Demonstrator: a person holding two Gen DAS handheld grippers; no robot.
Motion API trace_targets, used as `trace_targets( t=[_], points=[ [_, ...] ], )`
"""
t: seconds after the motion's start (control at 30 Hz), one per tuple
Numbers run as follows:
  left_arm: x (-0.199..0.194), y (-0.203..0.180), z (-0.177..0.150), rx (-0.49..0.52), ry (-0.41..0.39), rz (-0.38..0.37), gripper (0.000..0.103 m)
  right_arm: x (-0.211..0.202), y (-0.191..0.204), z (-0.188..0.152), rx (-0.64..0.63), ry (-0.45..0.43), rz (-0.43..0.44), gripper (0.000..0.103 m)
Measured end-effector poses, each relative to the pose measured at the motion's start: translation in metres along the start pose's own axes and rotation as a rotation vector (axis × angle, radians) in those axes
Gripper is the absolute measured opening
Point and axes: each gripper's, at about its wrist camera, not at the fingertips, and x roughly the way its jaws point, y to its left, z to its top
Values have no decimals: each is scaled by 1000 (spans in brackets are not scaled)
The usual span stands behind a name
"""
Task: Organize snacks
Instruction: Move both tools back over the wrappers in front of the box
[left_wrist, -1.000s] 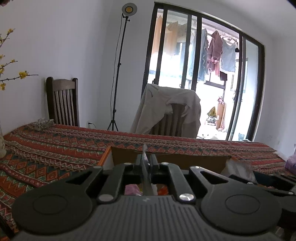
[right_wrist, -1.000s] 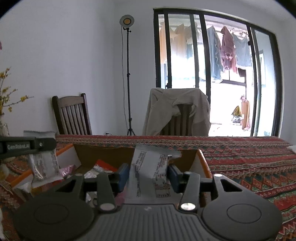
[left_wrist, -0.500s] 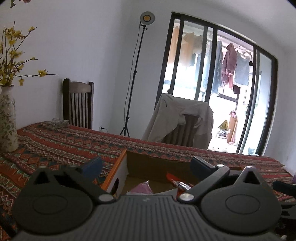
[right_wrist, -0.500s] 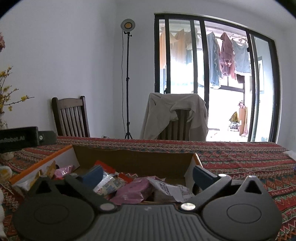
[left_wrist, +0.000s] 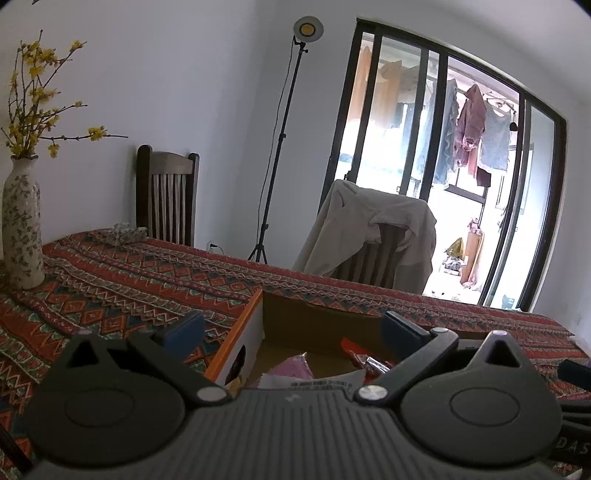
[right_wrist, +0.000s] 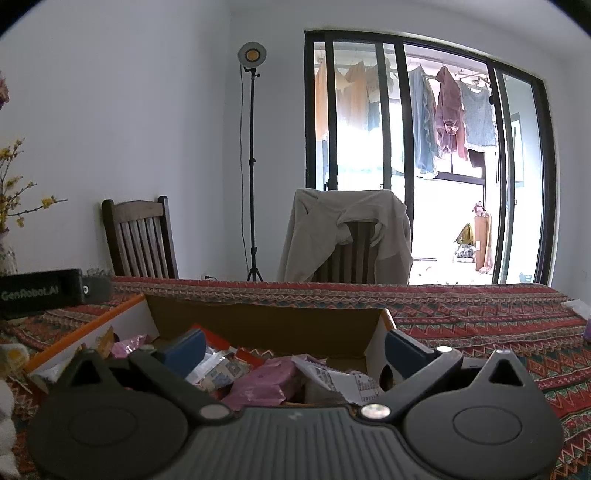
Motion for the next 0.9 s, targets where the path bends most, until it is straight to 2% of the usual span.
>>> trace_targets(
  t=[0.2,0.3,0.43,0.57,0.7,0.9],
  points=[
    [-11,-2,12,-14,-14,17,103,-12,0,8,-11,-21,-13,103],
    [-23,-2,24,-35,-17,-8,103,-22,1,17,-19,-24,-27,103],
    [-39,-1,33,-45,0,-32,103,-43,-2,25,-22,-44,7,103],
    [-58,4,32,-22,1,-26,103,-64,0,23,-54,-50,4,103],
    [-74,12,22,0,33,-36,103,-77,-1,16,-62,2,15,103],
    [-88,26,-6,58,124,-34,103,-92,0,-12,-42,89,38,103]
  ],
)
